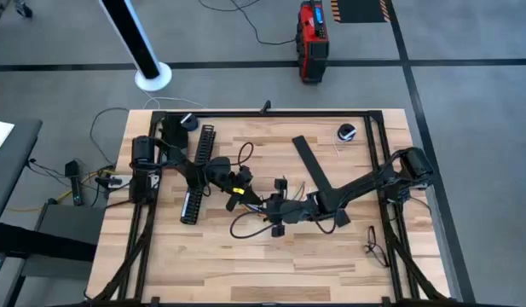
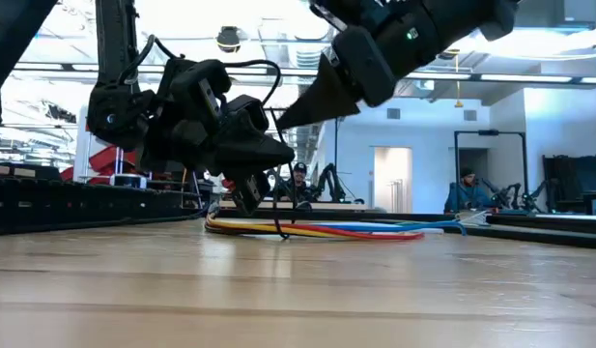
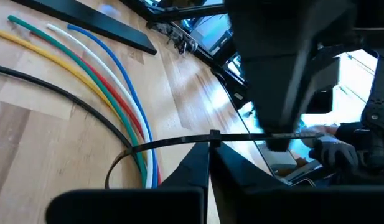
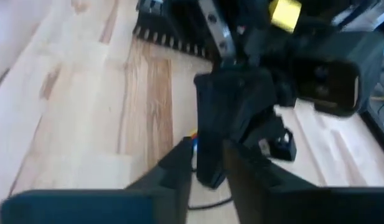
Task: Ziptie cables
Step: Wrap the black zip tie on the cable
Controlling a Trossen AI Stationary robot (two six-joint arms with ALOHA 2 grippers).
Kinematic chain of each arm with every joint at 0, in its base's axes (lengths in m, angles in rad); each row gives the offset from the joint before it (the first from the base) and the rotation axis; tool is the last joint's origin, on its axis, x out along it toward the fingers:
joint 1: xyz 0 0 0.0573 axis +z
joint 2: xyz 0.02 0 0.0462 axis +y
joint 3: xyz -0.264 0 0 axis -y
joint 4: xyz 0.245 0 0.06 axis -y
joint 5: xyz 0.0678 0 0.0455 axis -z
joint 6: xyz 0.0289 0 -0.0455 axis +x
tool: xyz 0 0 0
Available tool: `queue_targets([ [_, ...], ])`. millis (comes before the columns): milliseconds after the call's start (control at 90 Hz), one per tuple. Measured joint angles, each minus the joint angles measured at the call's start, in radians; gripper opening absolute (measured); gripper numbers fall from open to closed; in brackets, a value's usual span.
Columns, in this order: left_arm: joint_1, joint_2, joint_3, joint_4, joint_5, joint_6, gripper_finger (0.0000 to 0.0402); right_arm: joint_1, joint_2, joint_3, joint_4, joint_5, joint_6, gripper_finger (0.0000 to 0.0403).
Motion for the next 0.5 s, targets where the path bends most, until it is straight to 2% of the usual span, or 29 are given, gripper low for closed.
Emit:
queue_targets([
  [133,0.0,0.0,0.0,0.0,0.0,-0.001,0.0,-0.015,0.0,0.0,0.013,0.0,0.014,0.0151],
  [244,0.0,0.0,0.0,0.001,0.0,-0.003,0.0,-0.033,0.001,0.0,0.015,-0.002,0.018,0.0152],
  [378,0.0,0.0,0.0,0.002,0.001,-0.003,0.0,-0.047,0.021,0.0,0.033,-0.052,0.012,0.0123],
  [500,0.0,0.0,0.0,0.002,0.001,-0.003,0.0,-0.046,0.018,0.0,0.054,-0.053,-0.01,0.0072],
])
